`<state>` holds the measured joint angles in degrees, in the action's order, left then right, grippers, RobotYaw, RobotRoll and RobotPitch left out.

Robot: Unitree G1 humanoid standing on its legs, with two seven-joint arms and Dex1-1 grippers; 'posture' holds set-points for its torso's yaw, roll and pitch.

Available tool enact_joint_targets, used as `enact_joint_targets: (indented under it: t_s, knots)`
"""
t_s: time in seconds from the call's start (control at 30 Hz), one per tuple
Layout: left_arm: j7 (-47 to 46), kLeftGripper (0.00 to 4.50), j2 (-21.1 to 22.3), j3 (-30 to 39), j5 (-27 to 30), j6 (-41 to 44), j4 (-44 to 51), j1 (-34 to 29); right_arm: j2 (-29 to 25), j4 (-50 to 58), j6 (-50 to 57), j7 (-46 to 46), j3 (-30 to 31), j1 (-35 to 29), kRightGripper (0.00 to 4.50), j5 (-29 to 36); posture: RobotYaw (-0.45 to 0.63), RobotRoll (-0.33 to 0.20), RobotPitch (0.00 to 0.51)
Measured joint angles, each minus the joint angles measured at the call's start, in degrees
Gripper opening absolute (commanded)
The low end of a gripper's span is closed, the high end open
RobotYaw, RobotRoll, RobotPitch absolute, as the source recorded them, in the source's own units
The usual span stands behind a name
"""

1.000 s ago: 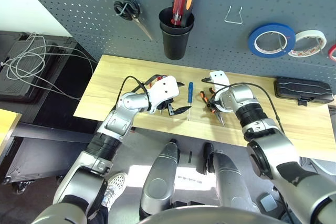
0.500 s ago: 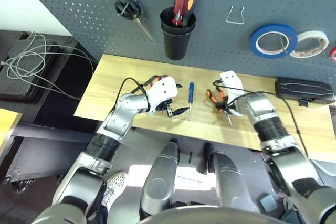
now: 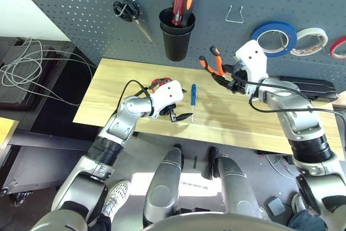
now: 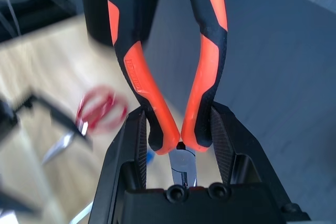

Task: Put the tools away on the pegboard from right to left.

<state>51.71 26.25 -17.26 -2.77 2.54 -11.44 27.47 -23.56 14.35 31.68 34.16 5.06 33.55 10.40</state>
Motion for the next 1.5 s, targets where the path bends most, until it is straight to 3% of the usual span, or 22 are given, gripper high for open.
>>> enact_joint_targets:
  t_s: [0.27, 0.53, 0.93, 1.5]
  knots:
    - [0.67, 4.5, -1.67, 0.88, 2.2, -2.69, -0.63, 2.55, 2.85, 0.26, -8.56, -1.78, -1.92, 7.4, 1.89, 0.4, 0.13, 0.0, 0.281]
    - [1.65, 4.5, -2.45, 0.91, 3.13, -3.8, -1.32, 2.97, 5.45, -3.24, -15.34, -9.77, -5.08, 14.5, 1.89, -2.28, 0.14, 0.0, 0.281]
    - [2.14, 4.5, -2.32, 0.96, 3.14, -4.54, -2.09, 3.63, 6.51, -12.31, -23.21, -13.93, -4.57, 15.25, 1.89, -8.2, 0.15, 0.0, 0.281]
    - [1.43, 4.5, -1.34, 1.38, 3.12, -4.49, -2.1, 3.19, 12.01, -23.32, -28.18, -16.19, -3.56, 17.71, 1.89, -9.78, 0.19, 0.0, 0.287]
